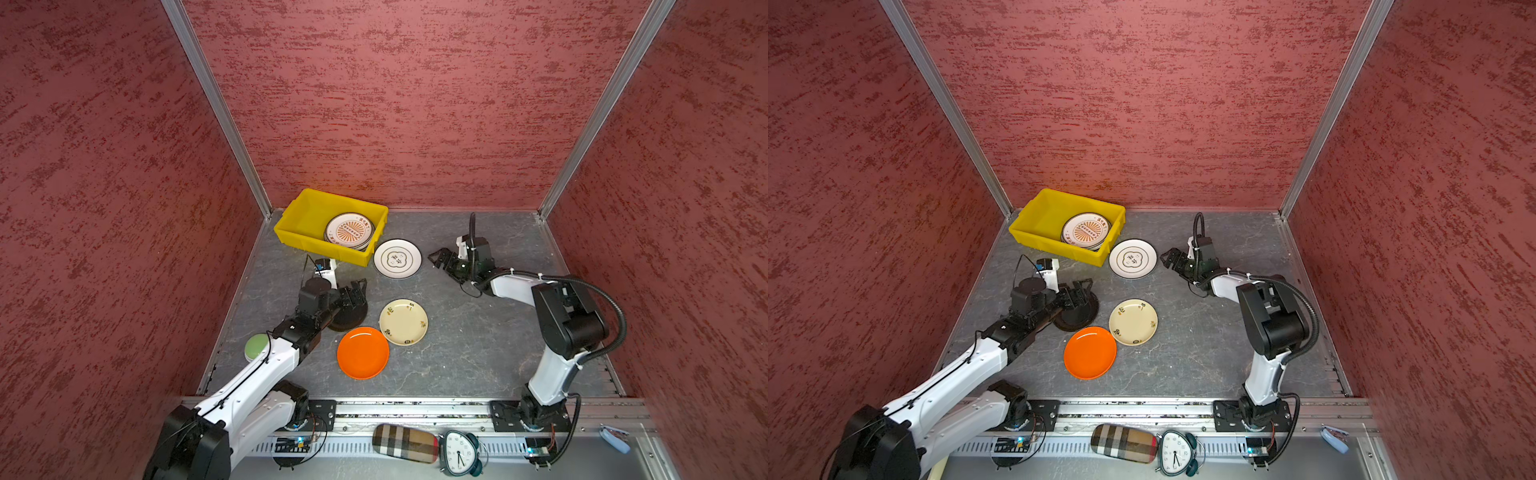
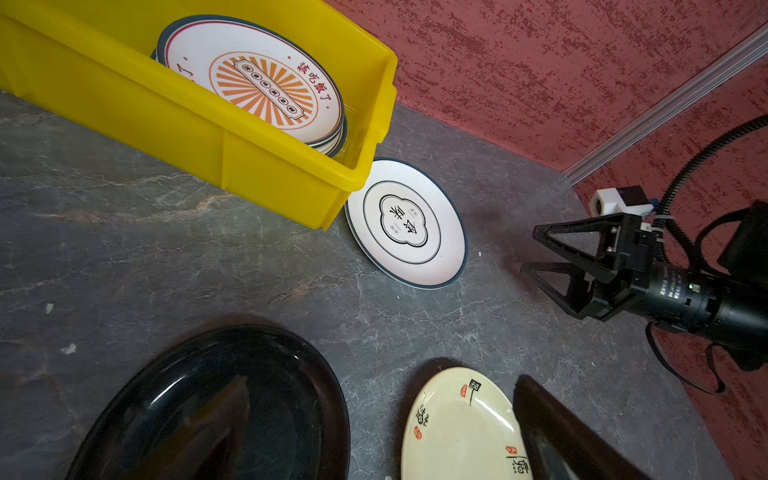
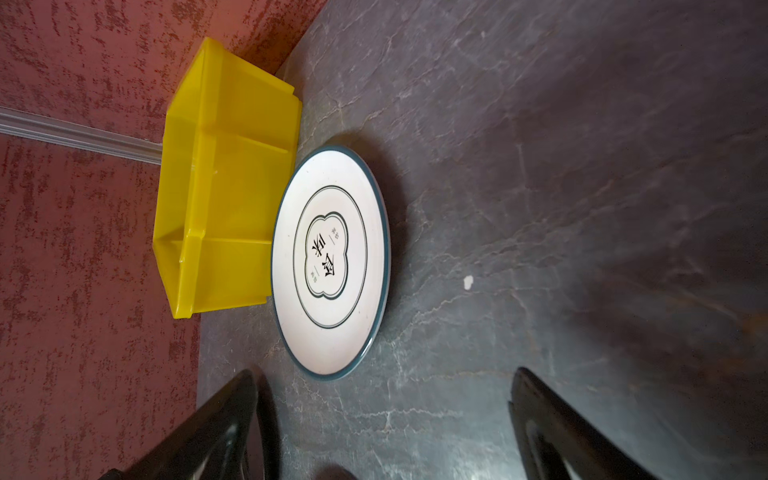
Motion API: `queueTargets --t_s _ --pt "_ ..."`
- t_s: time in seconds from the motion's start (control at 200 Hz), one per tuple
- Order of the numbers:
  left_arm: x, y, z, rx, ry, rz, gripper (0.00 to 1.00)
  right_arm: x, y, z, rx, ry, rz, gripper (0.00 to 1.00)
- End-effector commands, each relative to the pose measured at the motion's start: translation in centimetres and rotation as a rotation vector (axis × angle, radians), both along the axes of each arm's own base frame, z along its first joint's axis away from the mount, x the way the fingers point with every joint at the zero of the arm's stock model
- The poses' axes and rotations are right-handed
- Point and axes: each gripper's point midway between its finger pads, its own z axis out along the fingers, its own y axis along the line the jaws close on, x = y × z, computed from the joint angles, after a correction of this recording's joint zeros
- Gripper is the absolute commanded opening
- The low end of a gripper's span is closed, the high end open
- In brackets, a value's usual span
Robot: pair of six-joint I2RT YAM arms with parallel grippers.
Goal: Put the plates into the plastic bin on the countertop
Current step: 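Raise the left gripper from the bin while the right gripper reaches the white cloud-emblem plate, then grip the white cloud-emblem plate's edge with the right gripper and tilt it upright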
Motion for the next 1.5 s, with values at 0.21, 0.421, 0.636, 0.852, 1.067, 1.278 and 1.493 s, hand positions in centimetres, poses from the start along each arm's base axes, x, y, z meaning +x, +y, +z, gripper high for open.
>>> queueTargets --t_s 0.21,0.421,0.636,0.852,1.067,1.278,1.493 --pt "0.8 -0.6 -1.5 -0.019 0.034 -0.008 0.99 2.7 1.9 -1.7 0.042 -0.014 0.022 0.80" --pt "1.0 -0.4 -1.8 -0.016 0.041 0.005 0.99 3.5 3.0 -3.1 0.036 0.010 0.040 0.65" --pt "1.1 -0.1 -2.0 -0.014 0.046 0.017 0.99 4.2 4.1 -4.3 0.039 0.031 0.046 0.52" --pt "1.2 -0.2 -2.5 -0.014 0.062 0.019 0.99 4.7 4.7 -4.8 0.038 0.037 0.049 0.47" --pt "1.3 0.0 -2.7 -0.014 0.071 0.026 1.00 4.7 5.2 -5.5 0.031 0.048 0.056 0.41" --pt "1.3 -0.2 -2.8 -0.024 0.080 0.019 0.99 4.6 5.2 -6.4 0.023 0.064 0.044 0.36" --pt "1.1 -0.4 -2.4 -0.042 0.094 0.010 1.00 4.4 4.8 -6.9 0.016 0.082 0.019 0.24"
